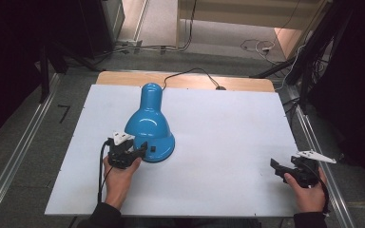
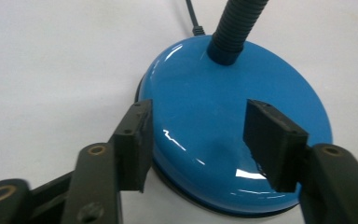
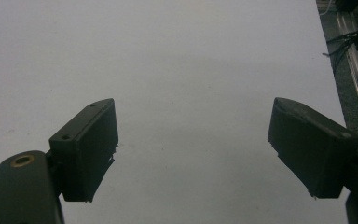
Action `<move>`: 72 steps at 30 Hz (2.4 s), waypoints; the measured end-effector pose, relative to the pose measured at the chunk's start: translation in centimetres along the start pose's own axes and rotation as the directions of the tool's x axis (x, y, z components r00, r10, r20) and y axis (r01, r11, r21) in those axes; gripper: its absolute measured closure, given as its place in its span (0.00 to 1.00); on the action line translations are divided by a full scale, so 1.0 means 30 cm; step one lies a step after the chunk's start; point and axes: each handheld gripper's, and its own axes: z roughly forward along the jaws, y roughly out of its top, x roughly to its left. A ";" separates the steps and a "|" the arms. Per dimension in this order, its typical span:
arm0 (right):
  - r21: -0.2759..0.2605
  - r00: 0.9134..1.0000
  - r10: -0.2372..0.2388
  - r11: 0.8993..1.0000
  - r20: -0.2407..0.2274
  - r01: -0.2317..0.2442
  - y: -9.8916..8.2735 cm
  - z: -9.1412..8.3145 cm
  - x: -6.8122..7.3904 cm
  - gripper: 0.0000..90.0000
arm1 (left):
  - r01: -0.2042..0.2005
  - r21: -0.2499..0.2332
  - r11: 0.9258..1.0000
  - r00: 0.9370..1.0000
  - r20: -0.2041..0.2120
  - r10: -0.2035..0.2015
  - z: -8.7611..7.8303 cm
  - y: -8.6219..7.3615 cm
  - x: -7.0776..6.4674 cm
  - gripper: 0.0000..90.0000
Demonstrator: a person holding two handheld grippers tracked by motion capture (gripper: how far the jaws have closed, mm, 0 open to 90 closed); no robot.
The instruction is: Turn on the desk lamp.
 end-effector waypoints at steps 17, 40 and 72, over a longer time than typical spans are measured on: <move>-0.002 1.000 0.001 1.000 0.000 -0.001 0.000 0.000 -0.002 0.16 | -0.034 -0.021 0.999 0.993 0.108 0.036 0.003 0.010 -0.026 0.99; -0.008 1.000 -0.001 1.000 -0.003 0.001 0.001 -0.003 -0.007 0.16 | -0.072 0.017 0.997 0.982 0.178 0.068 0.021 -0.003 -0.058 1.00; -0.006 1.000 0.007 1.000 -0.001 -0.007 0.001 -0.005 -0.009 0.16 | -0.131 0.018 0.991 0.979 0.159 0.126 0.019 -0.013 -0.065 1.00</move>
